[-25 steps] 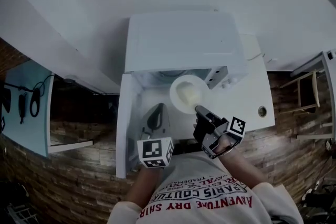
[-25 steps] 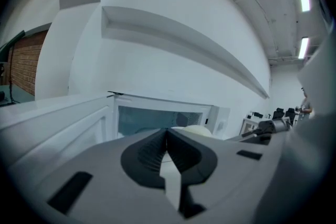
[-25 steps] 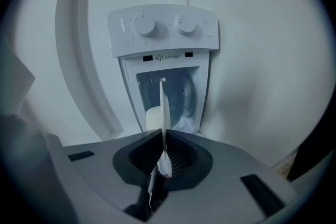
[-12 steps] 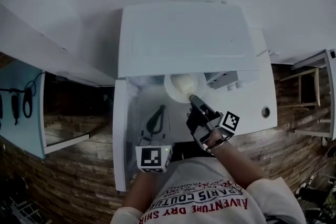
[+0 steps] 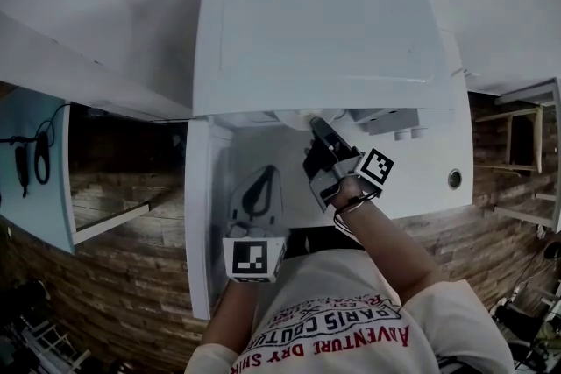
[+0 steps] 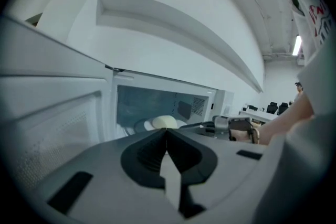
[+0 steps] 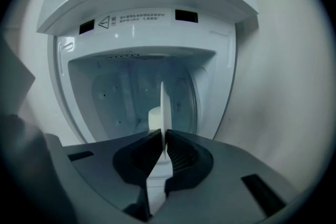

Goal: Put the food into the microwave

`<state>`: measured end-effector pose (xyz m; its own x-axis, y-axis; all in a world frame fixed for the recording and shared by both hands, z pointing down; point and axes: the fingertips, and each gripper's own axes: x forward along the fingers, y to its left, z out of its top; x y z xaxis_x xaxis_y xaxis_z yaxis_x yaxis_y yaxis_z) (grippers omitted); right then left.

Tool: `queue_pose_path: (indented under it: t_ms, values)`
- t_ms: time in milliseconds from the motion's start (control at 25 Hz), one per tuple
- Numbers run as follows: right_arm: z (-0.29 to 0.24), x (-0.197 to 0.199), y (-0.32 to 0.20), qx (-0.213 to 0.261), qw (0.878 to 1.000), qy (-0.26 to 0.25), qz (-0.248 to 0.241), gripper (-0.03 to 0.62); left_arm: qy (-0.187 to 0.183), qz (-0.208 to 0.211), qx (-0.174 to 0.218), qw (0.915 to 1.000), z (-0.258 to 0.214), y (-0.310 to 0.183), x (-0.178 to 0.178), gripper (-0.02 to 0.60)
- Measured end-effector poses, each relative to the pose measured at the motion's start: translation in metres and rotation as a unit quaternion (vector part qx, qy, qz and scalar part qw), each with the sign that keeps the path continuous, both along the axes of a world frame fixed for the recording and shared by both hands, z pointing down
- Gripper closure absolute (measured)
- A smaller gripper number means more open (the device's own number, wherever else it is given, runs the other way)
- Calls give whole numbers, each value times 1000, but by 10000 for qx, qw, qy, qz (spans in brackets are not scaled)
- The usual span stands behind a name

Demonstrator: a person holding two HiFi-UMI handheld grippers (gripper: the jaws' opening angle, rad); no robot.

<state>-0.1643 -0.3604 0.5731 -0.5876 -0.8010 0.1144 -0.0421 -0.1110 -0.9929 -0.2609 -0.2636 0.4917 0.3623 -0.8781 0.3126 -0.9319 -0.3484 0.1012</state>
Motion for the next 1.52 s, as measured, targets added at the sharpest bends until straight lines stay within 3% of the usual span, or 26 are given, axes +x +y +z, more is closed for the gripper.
queue_pose_path:
  t_ms: [200,440,680,960,1000,1080,1240,1360,1440,1520]
  values:
    - [8,-5,-17,20,9998,167,-48,563,-55,-13,-93,9999,9,-2,-8,575]
    - [12,-10,-31,-115,9999,-19,113,554,133,17,-193,9997,12,-3,-4,575]
    - [15,-10,-39,-158,9993,302,140,553,105,88,-292,9995,19,-1,2,575]
    - [12,-14,-38,-203,9969,707,-263,551,142,108,-381,9991,23,-2,3,575]
    - [11,-15,-37,-180,9958,823,-361,540,132,109,-386,9991,23,-2,2,575]
    - [6,-20,-36,-43,9918,1110,-627,459,160,111,-401,9990,24,-2,2,575]
    - [-1,-30,-32,210,9738,1880,-1263,388,372,123,-474,9981,23,-3,4,575]
    - [2,-38,-22,384,9490,2467,-1922,382,503,106,-548,9972,25,2,4,575]
    - [4,-41,-16,552,9250,2970,-2305,382,535,114,-580,9968,27,5,5,575]
    - [8,-39,-12,801,8883,3712,-2583,381,530,135,-599,9967,28,6,5,575]
